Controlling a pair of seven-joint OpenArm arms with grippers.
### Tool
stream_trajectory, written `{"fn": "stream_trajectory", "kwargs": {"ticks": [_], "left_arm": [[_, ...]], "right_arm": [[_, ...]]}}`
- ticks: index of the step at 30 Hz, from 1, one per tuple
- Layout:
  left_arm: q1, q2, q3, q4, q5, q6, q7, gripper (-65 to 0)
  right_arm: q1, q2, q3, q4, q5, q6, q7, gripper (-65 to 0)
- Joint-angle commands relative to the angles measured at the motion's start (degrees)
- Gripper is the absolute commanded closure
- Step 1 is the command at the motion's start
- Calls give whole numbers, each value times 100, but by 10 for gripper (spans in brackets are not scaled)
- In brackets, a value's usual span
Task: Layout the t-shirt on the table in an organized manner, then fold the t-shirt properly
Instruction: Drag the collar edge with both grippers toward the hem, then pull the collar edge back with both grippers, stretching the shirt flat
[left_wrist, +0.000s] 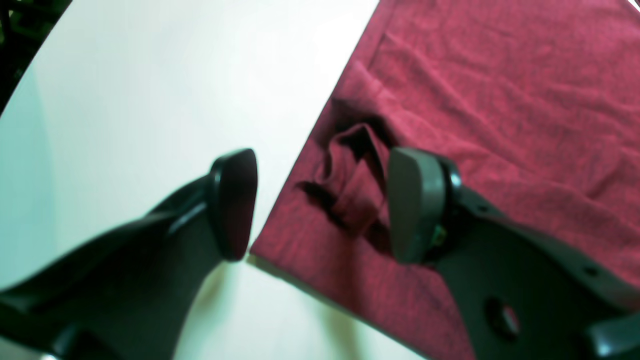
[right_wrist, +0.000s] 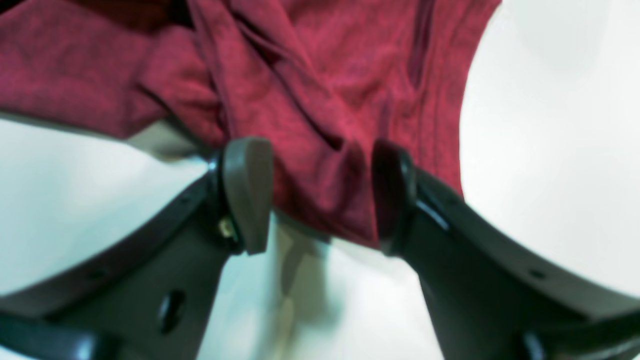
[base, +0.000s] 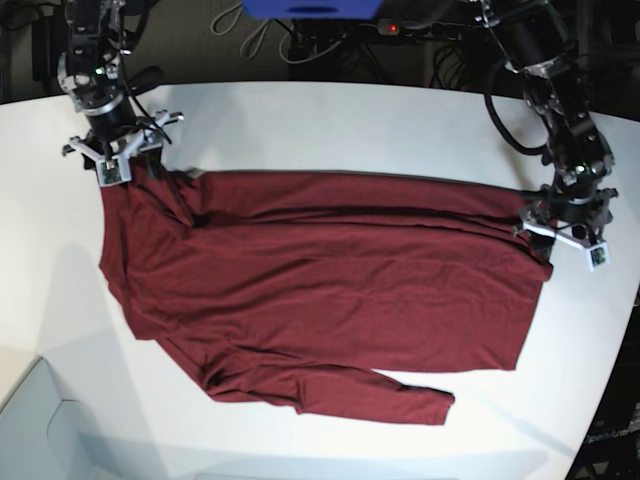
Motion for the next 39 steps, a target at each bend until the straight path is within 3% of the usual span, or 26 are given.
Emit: {"fn": "stream_trajectory", "kwargs": {"ticks": [1,10,18,39], "left_arm": [[-28,-66,-5,131,-27,17,-125,-398],[-28,-75,-5,158,-27,17,-125,-398],[-28,-189,-5,114,-27,17,-125,-398],[51,-286,-5,114,-27,17,-125,-398]], "right_arm": [[94,62,32,81,38,10,138,-259],[332,106,58,-455,38,19,165,-201],[323,106,67,-60,38,19,165,-1],[1299,422,58,-781,29,19,129,0]]}}
